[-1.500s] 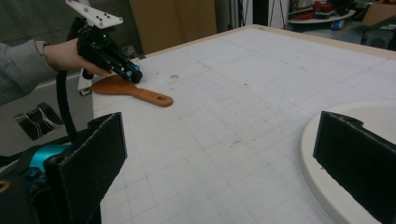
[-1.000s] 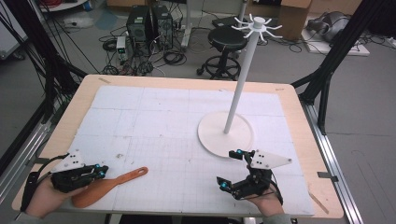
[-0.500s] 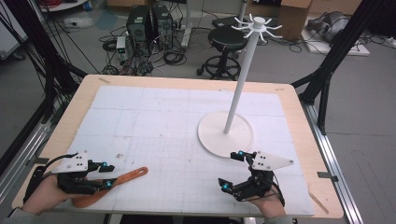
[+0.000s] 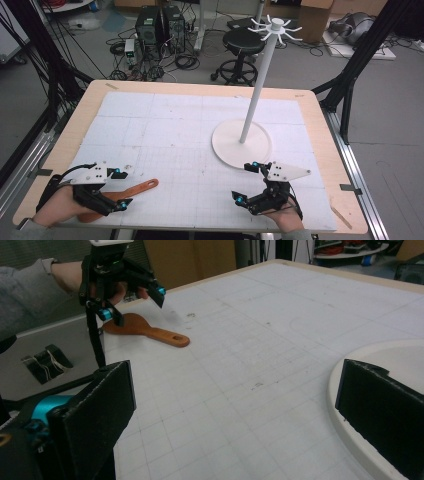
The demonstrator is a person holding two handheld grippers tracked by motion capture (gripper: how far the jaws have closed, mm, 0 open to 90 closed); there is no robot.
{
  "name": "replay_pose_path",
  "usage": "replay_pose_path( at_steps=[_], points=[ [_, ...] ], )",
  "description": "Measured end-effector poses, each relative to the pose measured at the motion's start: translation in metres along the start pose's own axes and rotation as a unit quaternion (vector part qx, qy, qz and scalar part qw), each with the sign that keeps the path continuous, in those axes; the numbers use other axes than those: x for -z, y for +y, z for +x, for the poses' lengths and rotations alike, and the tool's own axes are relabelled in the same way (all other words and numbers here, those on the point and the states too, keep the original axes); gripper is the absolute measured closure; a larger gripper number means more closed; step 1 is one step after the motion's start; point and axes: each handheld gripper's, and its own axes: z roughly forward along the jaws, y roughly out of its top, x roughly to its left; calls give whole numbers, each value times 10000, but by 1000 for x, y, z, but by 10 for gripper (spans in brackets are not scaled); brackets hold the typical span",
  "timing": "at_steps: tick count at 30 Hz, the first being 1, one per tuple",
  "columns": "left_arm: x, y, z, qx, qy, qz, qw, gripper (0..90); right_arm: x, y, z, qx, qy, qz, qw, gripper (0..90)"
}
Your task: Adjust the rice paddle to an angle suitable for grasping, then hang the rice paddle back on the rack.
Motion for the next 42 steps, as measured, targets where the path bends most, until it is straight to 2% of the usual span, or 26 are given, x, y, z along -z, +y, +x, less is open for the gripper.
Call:
replay_pose_path(
  at_steps=[5, 8, 13, 20, 26, 32, 42],
  points=[
    [-10, 4, 2, 30, 33, 416, 9991, 151, 3, 0, 1, 2, -5, -33, 10000, 15],
    [-10, 0, 2, -44, 37, 398, 9992, 155, 4, 1, 2, -4, -31, -75, 10000, 15],
    [-9, -5, 4, -13, 118, 384, 9992, 159, 0, 1, 1, 7, 12, -15, 10000, 15],
    [-10, -8, 4, -22, 94, 395, 9992, 164, 1, 2, 0, -7, 14, -60, 10000, 15],
    [-14, -12, 5, -32, 148, 606, 9980, 169, -1, 1, -1, -33, 40, -1, 10000, 15],
    [-16, -17, 7, -21, 206, 693, 9974, 183, 0, 2, 0, 39, 18, -56, 10000, 15],
    [-17, -16, 7, -123, 156, 625, 9978, 226, 2, 0, 1, 3, 2, -16, 10000, 15]
  ],
)
